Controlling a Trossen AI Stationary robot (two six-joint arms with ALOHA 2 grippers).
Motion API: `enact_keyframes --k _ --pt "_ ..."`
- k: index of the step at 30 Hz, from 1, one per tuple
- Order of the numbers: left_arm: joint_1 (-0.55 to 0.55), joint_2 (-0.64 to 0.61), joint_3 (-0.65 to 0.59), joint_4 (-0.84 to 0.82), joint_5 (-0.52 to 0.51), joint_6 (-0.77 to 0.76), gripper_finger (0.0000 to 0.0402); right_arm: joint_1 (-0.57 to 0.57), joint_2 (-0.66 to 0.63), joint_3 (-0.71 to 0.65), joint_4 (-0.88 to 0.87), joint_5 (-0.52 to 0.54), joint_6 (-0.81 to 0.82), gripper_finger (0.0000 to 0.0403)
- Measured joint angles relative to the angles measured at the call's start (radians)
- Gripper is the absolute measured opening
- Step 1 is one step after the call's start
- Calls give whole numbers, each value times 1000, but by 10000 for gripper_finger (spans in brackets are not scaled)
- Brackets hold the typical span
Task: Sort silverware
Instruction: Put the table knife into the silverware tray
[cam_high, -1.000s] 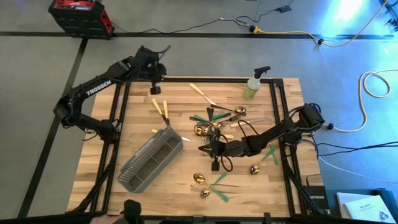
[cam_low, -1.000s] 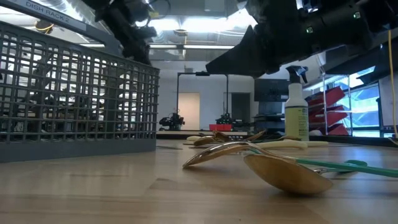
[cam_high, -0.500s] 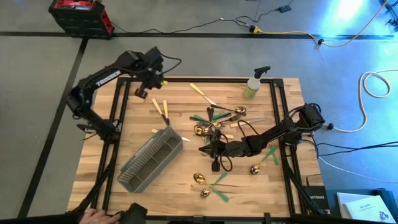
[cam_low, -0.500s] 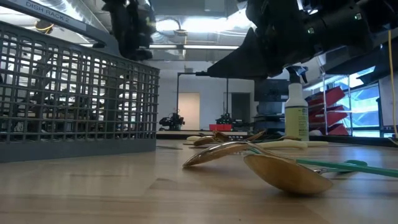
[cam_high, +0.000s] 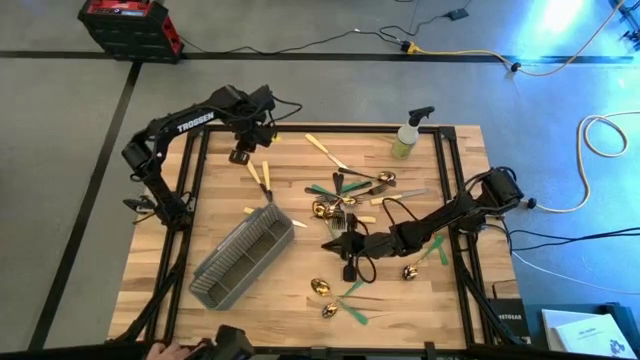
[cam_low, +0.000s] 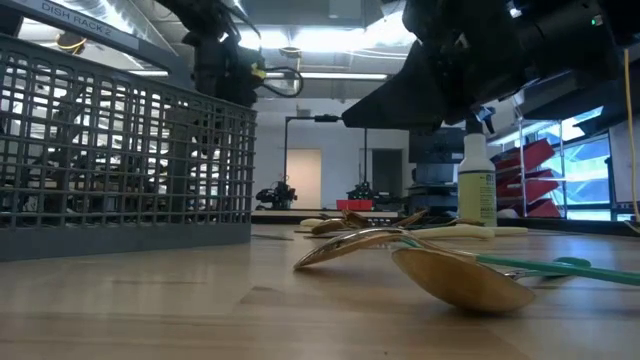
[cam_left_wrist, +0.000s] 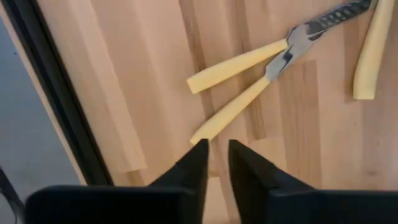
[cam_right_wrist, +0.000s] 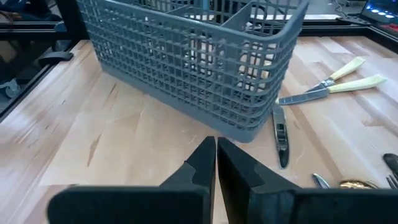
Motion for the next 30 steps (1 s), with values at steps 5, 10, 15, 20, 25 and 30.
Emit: enact_keyframes --k 5,10,15,20,25,30 --pt "-7 0 -62 43 5 4 144 3 0 0 3 12 1 0" --pt "1 0 -193 165 9 36 207 3 0 0 -3 12 1 0" --pt "2 0 -295 271 38 56 235 3 0 0 -19 12 0 0" --pt "6 0 -360 380 25 80 239 3 0 0 -19 13 0 0" --pt "5 0 -408 399 -28 137 239 3 0 0 -22 19 -1 0" --pt "6 0 -455 495 -65 145 240 3 0 0 -24 19 -1 0"
